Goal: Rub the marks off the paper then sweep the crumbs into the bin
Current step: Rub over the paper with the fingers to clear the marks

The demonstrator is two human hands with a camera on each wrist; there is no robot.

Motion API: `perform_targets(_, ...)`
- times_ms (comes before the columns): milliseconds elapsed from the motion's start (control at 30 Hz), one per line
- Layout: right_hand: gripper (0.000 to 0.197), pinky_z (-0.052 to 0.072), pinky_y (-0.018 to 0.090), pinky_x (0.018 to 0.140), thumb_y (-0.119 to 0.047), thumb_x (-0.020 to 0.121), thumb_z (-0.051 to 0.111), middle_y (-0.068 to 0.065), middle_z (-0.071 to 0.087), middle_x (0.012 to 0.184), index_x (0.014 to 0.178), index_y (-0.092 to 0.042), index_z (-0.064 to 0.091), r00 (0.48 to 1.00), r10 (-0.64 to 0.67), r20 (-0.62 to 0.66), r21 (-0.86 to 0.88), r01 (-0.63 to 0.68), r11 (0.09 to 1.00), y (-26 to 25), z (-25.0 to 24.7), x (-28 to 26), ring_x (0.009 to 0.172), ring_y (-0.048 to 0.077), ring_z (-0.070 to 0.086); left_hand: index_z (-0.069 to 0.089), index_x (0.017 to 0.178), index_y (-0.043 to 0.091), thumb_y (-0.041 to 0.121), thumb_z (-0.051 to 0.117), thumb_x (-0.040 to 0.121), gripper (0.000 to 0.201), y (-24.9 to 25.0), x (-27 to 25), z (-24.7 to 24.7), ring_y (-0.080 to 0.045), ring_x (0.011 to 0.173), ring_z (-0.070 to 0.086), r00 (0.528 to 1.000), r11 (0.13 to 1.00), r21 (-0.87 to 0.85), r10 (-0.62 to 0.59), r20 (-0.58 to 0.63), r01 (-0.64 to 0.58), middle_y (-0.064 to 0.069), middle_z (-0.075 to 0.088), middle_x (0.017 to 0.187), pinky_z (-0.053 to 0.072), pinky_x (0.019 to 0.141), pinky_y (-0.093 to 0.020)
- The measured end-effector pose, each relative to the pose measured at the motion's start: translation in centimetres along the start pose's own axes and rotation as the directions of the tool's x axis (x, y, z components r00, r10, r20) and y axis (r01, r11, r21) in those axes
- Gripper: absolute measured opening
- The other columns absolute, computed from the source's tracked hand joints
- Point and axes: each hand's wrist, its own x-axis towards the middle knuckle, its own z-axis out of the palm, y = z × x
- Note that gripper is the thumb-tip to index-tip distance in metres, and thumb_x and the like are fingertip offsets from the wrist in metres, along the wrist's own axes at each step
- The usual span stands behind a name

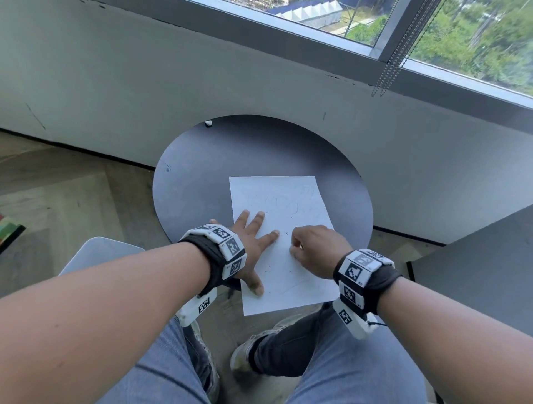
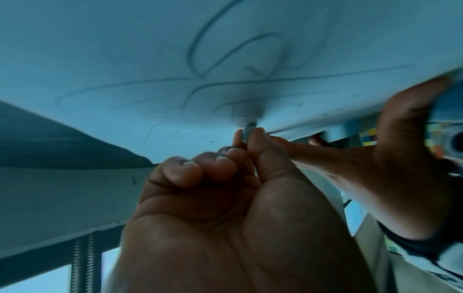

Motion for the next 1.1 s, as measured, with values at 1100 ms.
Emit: perform_targets(1100, 0.017, 0.053, 0.038, 0.076, -0.033, 0.096, 0.047, -0.002, 0.063, 0.097, 0.093, -0.020, 0.058, 0.996, 0.058, -0.066, -0.036, -0.060, 0.998, 3.0, -0.5, 1.5, 0.091, 0.026, 0.058, -0.016, 0.155, 0.048, 0.081, 0.074, 0.063, 0.133, -0.1, -0.1, 0.0, -0.031, 0.153, -0.025, 1.000, 1.000, 0.005, 0.000, -0.015, 0.000, 0.003, -0.034, 0.164, 0.017, 0.107, -0.082)
